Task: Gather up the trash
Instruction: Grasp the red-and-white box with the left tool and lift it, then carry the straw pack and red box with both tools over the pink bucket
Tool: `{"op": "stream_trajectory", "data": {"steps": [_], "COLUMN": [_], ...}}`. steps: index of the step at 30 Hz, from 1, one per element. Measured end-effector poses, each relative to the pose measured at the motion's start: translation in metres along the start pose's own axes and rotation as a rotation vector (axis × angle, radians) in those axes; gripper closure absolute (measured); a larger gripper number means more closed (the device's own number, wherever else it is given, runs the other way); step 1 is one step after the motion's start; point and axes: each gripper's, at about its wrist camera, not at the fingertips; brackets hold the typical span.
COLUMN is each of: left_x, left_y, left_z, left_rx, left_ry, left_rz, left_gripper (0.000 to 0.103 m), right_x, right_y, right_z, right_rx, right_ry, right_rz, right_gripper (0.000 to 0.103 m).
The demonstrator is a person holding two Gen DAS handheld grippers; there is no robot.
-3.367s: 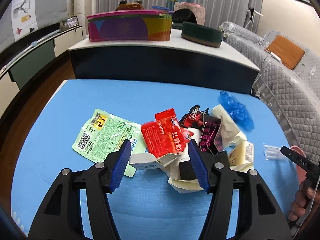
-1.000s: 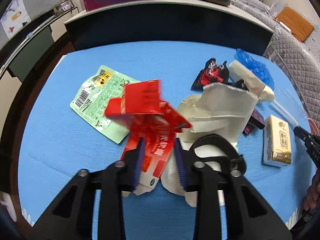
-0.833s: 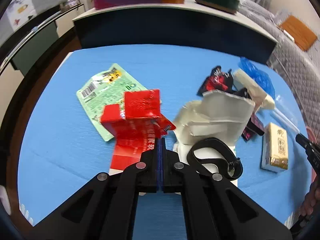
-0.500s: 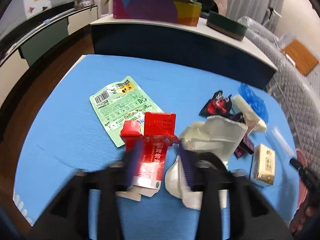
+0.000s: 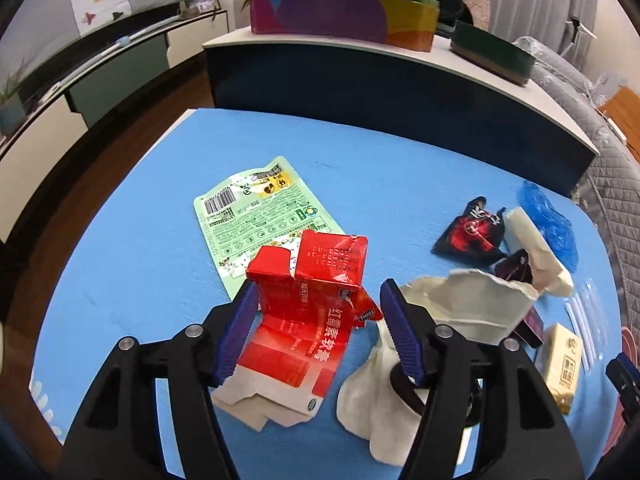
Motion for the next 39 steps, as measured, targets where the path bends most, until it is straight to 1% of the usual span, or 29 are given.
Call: {"op": "stream_trajectory", "data": {"steps": [2, 4, 6, 9, 10, 11, 12, 13, 14, 15, 16, 17, 19, 20, 21, 22, 25, 31, 35, 39], "left_x": [0.002, 0.003, 0.003, 0.001, 0.000, 0.000, -0.001, -0.002, -0.002, -0.003, -0.005, -0.007, -0.010, -0.013, -0.015, -0.017, -0.024, -0.039, -0.045, -0.045], "left_y": [0.003, 0.005, 0.006, 0.006, 0.007, 0.007, 0.006, 0.006, 0.006, 0.005, 0.004, 0.002, -0.002, -0.004, -0.007, -0.008, -0.019, -0.049, -0.070, -0.088], "left_z": [0.001, 0.002, 0.004, 0.005, 0.007, 0.008, 0.008, 0.009, 0.009, 0.009, 0.009, 0.010, 0.010, 0.010, 0.010, 0.010, 0.010, 0.011, 0.010, 0.008], "left_rx": [0.000, 0.001, 0.002, 0.010, 0.014, 0.015, 0.016, 0.018, 0.019, 0.022, 0.025, 0.031, 0.044, 0.052, 0.057, 0.062, 0.088, 0.149, 0.181, 0.216], "left_ry": [0.000, -0.002, -0.006, -0.013, -0.014, -0.015, -0.015, -0.012, -0.009, -0.007, -0.007, -0.009, -0.014, -0.018, -0.021, -0.023, -0.029, -0.049, -0.060, -0.058], "left_rz": [0.010, 0.017, 0.025, 0.036, 0.038, 0.037, 0.034, 0.034, 0.035, 0.038, 0.039, 0.039, 0.042, 0.042, 0.040, 0.039, 0.036, 0.030, 0.004, -0.035], "left_gripper": [0.041, 0.041, 0.041, 0.042, 0.044, 0.050, 0.054, 0.063, 0.073, 0.079, 0.082, 0.085, 0.090, 0.092, 0.093, 0.094, 0.097, 0.098, 0.098, 0.098], "right_x": [-0.001, -0.001, 0.000, 0.005, 0.006, 0.009, 0.011, 0.013, 0.014, 0.016, 0.016, 0.016, 0.016, 0.015, 0.014, 0.013, 0.008, 0.004, 0.000, -0.005], "right_y": [0.007, 0.013, 0.019, 0.026, 0.027, 0.028, 0.029, 0.030, 0.031, 0.033, 0.034, 0.036, 0.036, 0.035, 0.034, 0.031, 0.019, -0.015, -0.036, -0.051], "right_z": [0.003, 0.006, 0.009, 0.015, 0.017, 0.018, 0.019, 0.020, 0.020, 0.020, 0.019, 0.019, 0.018, 0.018, 0.017, 0.016, 0.017, 0.018, 0.015, 0.013], "right_rx": [-0.004, -0.007, -0.008, -0.006, -0.004, 0.000, 0.001, 0.000, -0.002, -0.008, -0.012, -0.017, -0.024, -0.030, -0.028, -0.020, 0.012, 0.095, 0.142, 0.171], "right_ry": [-0.019, -0.027, -0.028, -0.014, -0.007, 0.002, 0.007, 0.016, 0.020, 0.026, 0.030, 0.032, 0.029, 0.026, 0.026, 0.026, 0.023, 0.035, 0.038, 0.029], "right_rz": [-0.012, -0.021, -0.034, -0.047, -0.051, -0.053, -0.054, -0.057, -0.057, -0.057, -0.058, -0.057, -0.056, -0.046, -0.039, -0.035, -0.023, 0.008, 0.017, 0.016], "right_gripper": [0.044, 0.036, 0.031, 0.031, 0.031, 0.031, 0.031, 0.031, 0.032, 0.038, 0.045, 0.049, 0.070, 0.077, 0.090, 0.097, 0.100, 0.100, 0.100, 0.100]}}
Point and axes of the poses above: each gripper's, at about its wrist camera, not at the fingertips, and y roughly the way its jaws point, x to its right, z to its top, and after that the axes turned 15 degrees about z, right-handed
